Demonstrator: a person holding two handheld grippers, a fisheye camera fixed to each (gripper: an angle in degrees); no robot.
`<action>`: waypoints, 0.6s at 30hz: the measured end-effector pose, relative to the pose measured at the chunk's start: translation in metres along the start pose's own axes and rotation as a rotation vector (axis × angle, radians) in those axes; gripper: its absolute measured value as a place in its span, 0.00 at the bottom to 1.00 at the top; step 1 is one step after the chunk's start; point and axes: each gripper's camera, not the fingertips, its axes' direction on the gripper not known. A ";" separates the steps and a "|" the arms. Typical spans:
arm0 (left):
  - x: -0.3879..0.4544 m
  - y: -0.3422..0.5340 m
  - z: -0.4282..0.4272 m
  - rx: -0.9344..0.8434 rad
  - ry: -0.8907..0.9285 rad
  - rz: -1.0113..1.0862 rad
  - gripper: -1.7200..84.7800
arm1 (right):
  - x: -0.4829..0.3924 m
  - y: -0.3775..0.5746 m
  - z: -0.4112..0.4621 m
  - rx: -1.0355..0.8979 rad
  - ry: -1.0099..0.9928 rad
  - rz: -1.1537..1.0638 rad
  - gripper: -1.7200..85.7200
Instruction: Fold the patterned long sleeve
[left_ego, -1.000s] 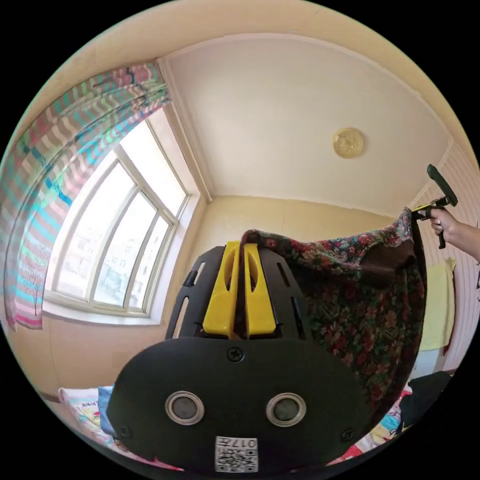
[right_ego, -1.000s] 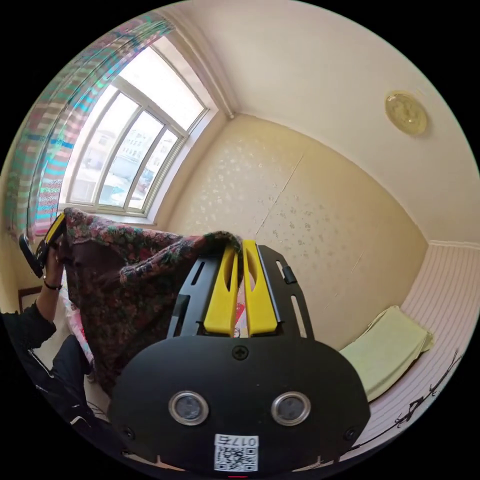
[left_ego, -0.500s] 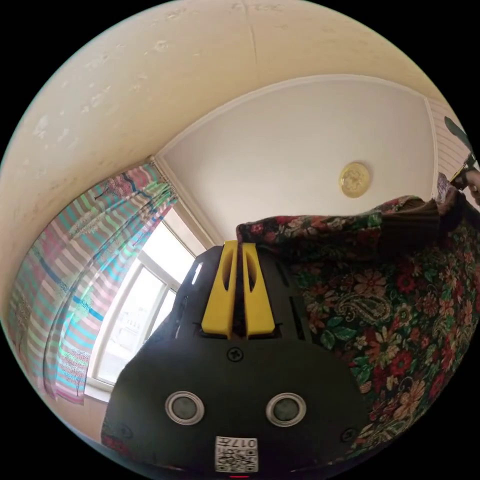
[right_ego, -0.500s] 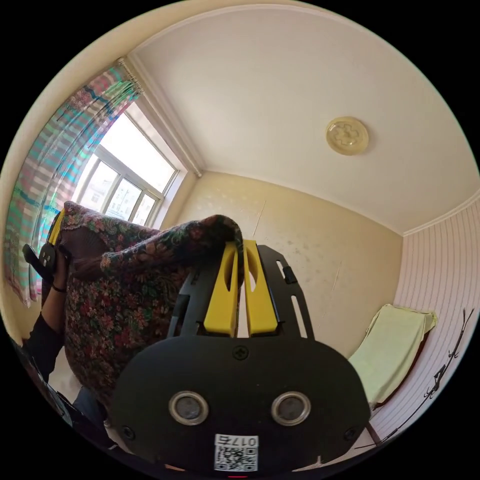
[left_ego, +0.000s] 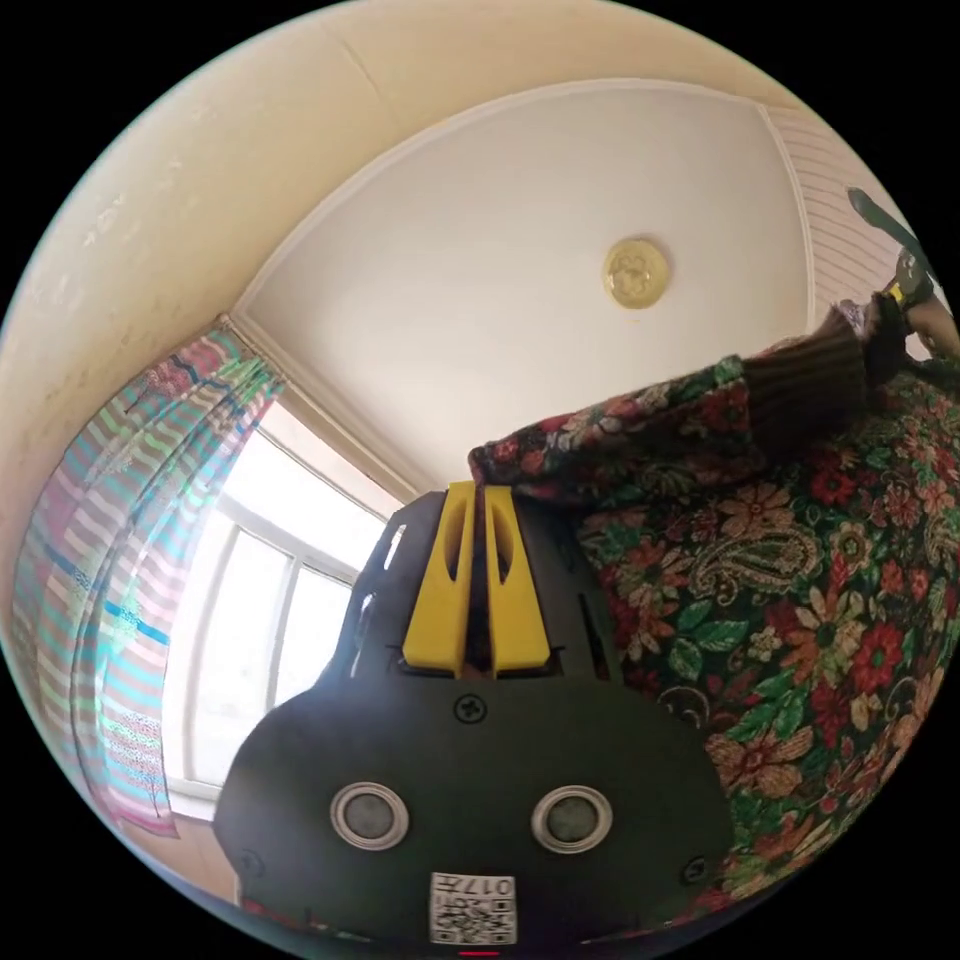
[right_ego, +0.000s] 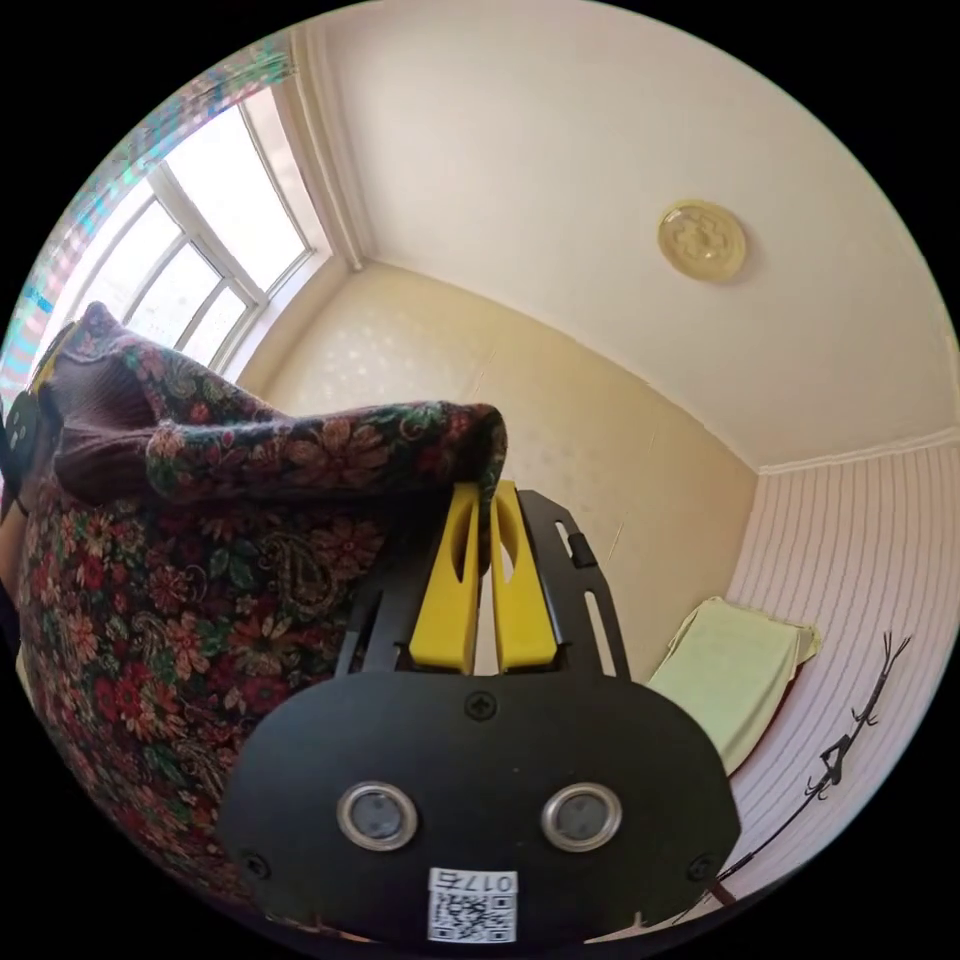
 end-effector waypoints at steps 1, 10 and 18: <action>0.036 0.035 0.052 -0.081 0.032 0.019 0.01 | -0.016 0.013 0.058 -0.038 0.024 -0.014 0.05; 0.366 0.446 0.323 -0.679 0.422 0.545 0.04 | -0.133 0.238 0.506 -0.467 -0.132 0.216 0.16; 0.356 0.772 0.134 -1.074 0.836 0.478 0.05 | -0.331 0.612 0.427 -0.799 -0.587 0.080 0.13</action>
